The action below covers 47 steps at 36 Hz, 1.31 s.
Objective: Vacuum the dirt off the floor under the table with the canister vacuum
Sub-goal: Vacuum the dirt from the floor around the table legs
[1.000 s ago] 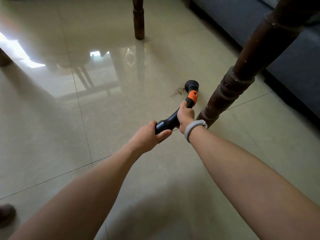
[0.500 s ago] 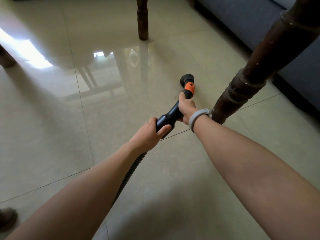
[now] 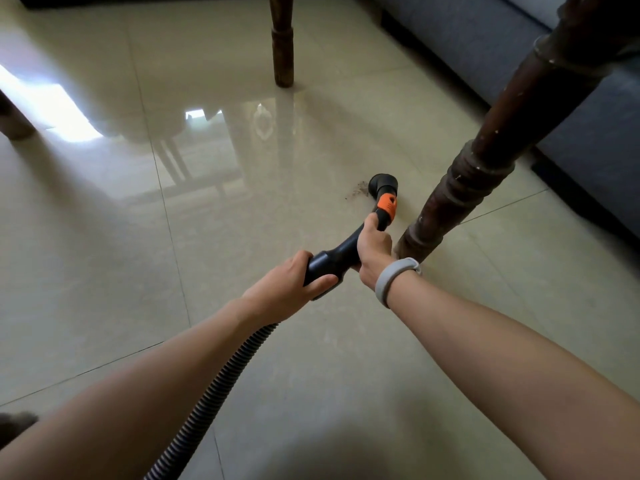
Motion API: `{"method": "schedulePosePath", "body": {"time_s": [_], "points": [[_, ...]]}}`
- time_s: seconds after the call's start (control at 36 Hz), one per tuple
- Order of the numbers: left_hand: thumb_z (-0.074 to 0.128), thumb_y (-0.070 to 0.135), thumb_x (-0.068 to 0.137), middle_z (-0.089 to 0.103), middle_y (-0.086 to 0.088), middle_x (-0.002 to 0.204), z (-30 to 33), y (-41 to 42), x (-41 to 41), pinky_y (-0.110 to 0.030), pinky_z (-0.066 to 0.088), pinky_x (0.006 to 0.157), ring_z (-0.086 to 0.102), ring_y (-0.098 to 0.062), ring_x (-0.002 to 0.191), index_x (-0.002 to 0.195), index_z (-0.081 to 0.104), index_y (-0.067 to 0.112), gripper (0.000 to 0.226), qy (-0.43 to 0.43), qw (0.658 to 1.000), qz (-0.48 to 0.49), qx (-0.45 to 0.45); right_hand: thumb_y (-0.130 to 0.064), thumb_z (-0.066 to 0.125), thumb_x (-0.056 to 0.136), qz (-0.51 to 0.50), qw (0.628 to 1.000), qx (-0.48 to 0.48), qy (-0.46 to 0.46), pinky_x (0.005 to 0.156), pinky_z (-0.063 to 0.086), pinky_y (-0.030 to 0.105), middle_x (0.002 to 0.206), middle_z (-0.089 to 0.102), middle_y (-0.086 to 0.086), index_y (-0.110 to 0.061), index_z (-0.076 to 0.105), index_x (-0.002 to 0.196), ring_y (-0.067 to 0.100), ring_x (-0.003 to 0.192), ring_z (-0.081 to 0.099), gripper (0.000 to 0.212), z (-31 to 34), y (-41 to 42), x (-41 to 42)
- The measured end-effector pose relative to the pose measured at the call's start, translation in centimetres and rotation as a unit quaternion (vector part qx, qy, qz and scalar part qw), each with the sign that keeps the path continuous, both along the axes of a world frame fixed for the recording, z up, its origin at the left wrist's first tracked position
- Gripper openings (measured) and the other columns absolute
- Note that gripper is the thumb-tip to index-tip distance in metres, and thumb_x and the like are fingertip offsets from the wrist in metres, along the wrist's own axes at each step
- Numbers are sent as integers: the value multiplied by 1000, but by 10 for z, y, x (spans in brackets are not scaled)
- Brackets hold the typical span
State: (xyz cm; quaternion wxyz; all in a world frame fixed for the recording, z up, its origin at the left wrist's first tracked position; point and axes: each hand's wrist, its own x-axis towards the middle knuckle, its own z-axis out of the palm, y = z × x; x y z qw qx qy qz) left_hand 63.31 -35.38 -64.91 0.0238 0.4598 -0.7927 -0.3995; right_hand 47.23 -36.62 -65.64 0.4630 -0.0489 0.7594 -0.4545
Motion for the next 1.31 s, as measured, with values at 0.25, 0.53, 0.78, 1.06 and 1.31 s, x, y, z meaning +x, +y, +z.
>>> {"method": "schedulePosePath", "body": {"time_s": [0.25, 0.53, 0.78, 1.06, 1.31], "points": [[48, 54, 91, 59, 0, 94, 5, 15, 11, -35, 49, 76, 58, -18, 82, 107, 46, 16, 41, -5, 1000, -14, -19, -45, 36, 100, 4, 999, 0, -33, 88, 51, 44, 115, 52, 13, -7, 40, 131, 31, 107, 54, 49, 4, 15, 8], [50, 54, 90, 60, 2, 93, 5, 25, 18, -31, 48, 72, 58, -17, 80, 112, 47, 16, 44, -11, 999, -11, -29, -44, 36, 100, 17, 999, -7, -50, 82, 51, 43, 109, 51, 11, -7, 39, 132, 28, 98, 53, 49, 3, 27, 16], [54, 55, 84, 63, 5, 77, 4, 34, 32, -26, 48, 61, 61, -13, 68, 98, 51, 19, 39, -4, 999, 21, 26, -45, 37, 99, 60, 996, -14, -61, 88, 53, 48, 111, 58, 17, -10, 40, 110, 37, 103, 62, 37, 1, 35, 33], [58, 46, 88, 59, 7, 69, -10, 25, 52, -17, 39, 52, 56, -7, 60, 78, 49, 24, 25, 1, 995, 83, 48, -48, 39, 97, 107, 994, -3, 28, 95, 49, 49, 104, 55, 12, -1, 42, 127, 32, 103, 58, 56, 1, 20, 64], [50, 60, 87, 63, 2, 74, -21, 3, 36, -23, 41, 52, 58, -11, 64, 85, 53, 17, 43, -23, 990, 133, 40, -46, 36, 97, 109, 987, 42, 112, 94, 47, 44, 117, 61, 17, -1, 43, 128, 36, 104, 59, 55, 6, -12, 59]]}}
